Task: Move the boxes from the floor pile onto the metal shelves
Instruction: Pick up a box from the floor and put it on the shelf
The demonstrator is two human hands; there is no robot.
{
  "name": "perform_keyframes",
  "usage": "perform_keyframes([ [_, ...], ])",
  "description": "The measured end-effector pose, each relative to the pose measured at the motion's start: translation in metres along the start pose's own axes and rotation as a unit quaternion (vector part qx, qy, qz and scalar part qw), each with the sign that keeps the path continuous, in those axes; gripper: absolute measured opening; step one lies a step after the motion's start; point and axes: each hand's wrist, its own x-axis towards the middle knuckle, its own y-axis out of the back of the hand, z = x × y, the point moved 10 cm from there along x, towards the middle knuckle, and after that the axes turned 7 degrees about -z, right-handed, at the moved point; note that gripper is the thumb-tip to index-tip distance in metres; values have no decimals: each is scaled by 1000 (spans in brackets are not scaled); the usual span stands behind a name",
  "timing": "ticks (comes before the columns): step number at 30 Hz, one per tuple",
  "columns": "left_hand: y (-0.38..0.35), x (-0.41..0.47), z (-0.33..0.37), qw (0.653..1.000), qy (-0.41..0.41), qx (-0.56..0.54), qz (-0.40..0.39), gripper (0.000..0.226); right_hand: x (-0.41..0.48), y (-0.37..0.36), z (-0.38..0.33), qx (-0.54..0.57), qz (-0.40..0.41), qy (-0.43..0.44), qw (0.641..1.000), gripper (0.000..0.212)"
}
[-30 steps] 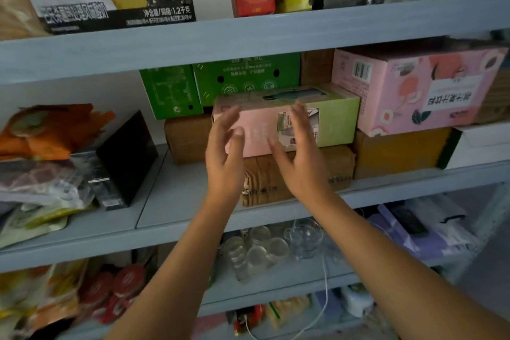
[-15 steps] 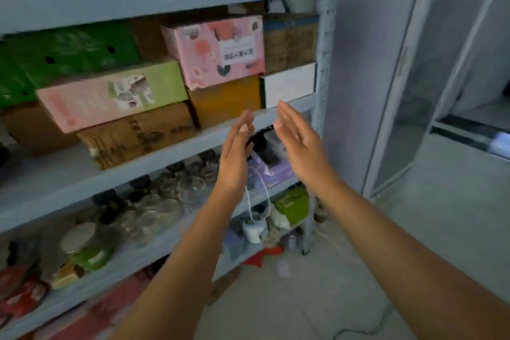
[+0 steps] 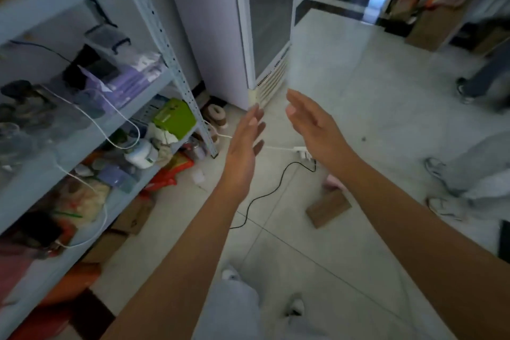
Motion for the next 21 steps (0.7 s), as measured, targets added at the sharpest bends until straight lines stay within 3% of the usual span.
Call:
perform_keyframes([
  [11, -105, 74, -63, 984, 102, -44, -140, 41, -7, 135, 65, -28, 120, -117, 985, 43],
  [17, -151, 115, -109, 970, 172, -66, -157, 41, -1, 201, 113, -27, 174, -182, 967, 40],
  [21, -166, 153, -173, 966, 219, -52, -123, 42, 25, 229, 179, -25, 155, -243, 957, 40],
])
